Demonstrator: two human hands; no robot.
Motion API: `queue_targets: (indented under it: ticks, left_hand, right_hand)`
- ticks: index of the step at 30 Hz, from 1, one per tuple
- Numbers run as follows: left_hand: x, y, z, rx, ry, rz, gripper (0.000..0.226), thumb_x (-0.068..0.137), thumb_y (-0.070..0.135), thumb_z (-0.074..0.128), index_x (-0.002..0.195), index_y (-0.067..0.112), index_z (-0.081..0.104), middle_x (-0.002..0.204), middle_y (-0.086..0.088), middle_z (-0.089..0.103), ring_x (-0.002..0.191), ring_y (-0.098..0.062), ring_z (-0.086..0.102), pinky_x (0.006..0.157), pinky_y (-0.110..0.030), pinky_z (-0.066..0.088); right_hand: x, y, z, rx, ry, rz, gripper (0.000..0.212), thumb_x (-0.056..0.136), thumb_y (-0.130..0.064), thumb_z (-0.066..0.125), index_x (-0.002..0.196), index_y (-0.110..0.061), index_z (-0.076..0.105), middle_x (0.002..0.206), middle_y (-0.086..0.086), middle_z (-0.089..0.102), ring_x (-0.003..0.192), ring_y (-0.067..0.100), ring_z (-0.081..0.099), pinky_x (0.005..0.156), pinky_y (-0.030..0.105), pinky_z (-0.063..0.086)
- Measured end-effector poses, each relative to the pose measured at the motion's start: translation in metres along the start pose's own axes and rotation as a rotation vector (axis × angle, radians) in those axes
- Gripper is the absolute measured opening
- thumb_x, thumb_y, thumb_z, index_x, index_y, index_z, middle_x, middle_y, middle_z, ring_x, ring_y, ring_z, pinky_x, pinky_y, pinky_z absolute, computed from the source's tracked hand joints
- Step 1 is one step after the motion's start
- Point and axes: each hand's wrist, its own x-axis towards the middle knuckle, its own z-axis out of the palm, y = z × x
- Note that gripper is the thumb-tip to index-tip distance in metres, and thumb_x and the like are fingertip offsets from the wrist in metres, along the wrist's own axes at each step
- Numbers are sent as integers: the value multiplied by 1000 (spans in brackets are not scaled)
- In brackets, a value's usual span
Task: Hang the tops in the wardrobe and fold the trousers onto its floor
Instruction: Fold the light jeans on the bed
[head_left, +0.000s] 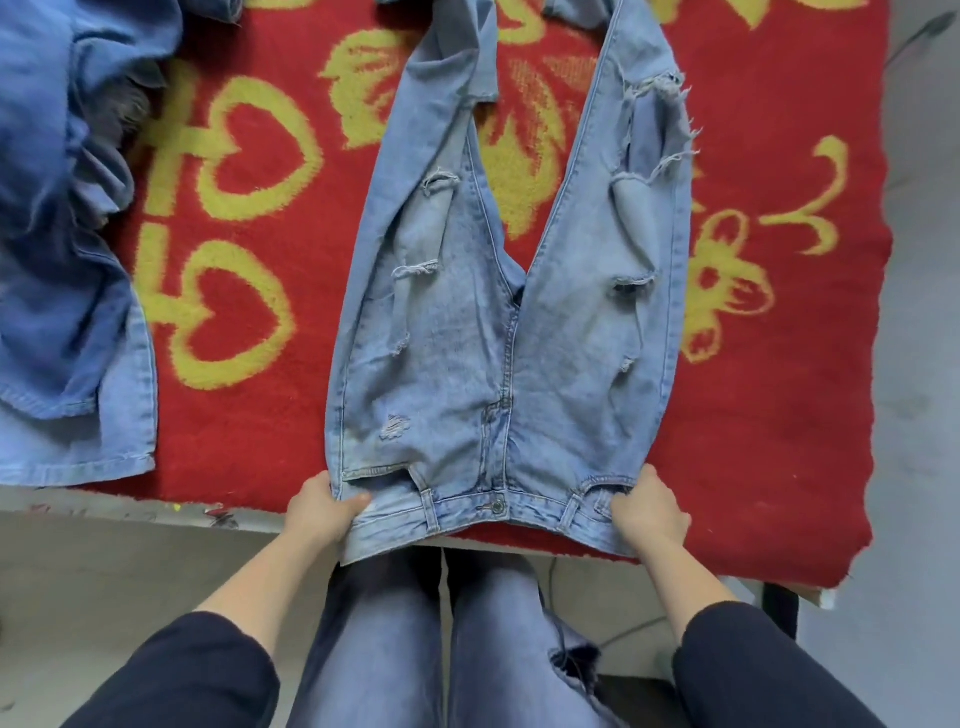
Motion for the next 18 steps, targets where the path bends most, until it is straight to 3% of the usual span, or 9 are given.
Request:
queue_targets:
  ticks: [4, 7, 9, 11, 14, 18]
  left_hand:
    - [-18, -16, 1, 44, -186, -82, 16, 82, 10, 71, 98, 9, 67, 100, -11, 69, 90, -25, 62, 78, -30, 46]
    - [-21, -14, -3, 217, -246, -63, 8, 79, 10, 63, 82, 17, 62, 87, -5, 65, 79, -20, 58, 66, -24, 41]
    - [-12, 4, -15, 243, -177, -101, 4, 77, 13, 61, 80, 13, 59, 82, -5, 61, 77, -23, 57, 62, -26, 39]
    - [0, 33, -28, 150, -39, -112, 28, 79, 23, 62, 101, 9, 51, 94, -8, 60, 83, -26, 57, 65, -30, 40]
    - [19, 85, -45, 40, 187, 62, 41, 80, 27, 62, 113, 14, 43, 108, -9, 55, 92, -29, 55, 70, -35, 41]
    - [47, 148, -56, 120, 410, 305, 52, 86, 30, 61, 131, 18, 39, 124, -9, 45, 115, -30, 46, 83, -40, 41]
  right_hand:
    - [-18, 26, -2, 44, -201, 108, 36, 83, -16, 53, 117, -3, 53, 119, 18, 60, 106, 37, 58, 91, 44, 49]
    - [-21, 23, -7, 7, -104, 134, 56, 83, -20, 61, 129, -3, 34, 134, 17, 43, 122, 35, 45, 96, 44, 44]
    - [-17, -2, -23, -61, 89, 16, 69, 80, -20, 67, 134, -7, 28, 141, 14, 31, 129, 33, 33, 99, 45, 37]
    - [-12, -40, -39, -101, 221, -172, 70, 79, -18, 67, 137, -10, 29, 143, 11, 28, 129, 31, 30, 101, 44, 33]
    - [-6, -113, -56, -99, 234, -442, 57, 82, -19, 60, 134, -12, 36, 139, 8, 33, 128, 28, 31, 101, 44, 31]
    - [2, -204, -64, -46, 297, -667, 42, 87, -23, 53, 127, -13, 43, 133, 5, 41, 124, 26, 35, 98, 41, 30]
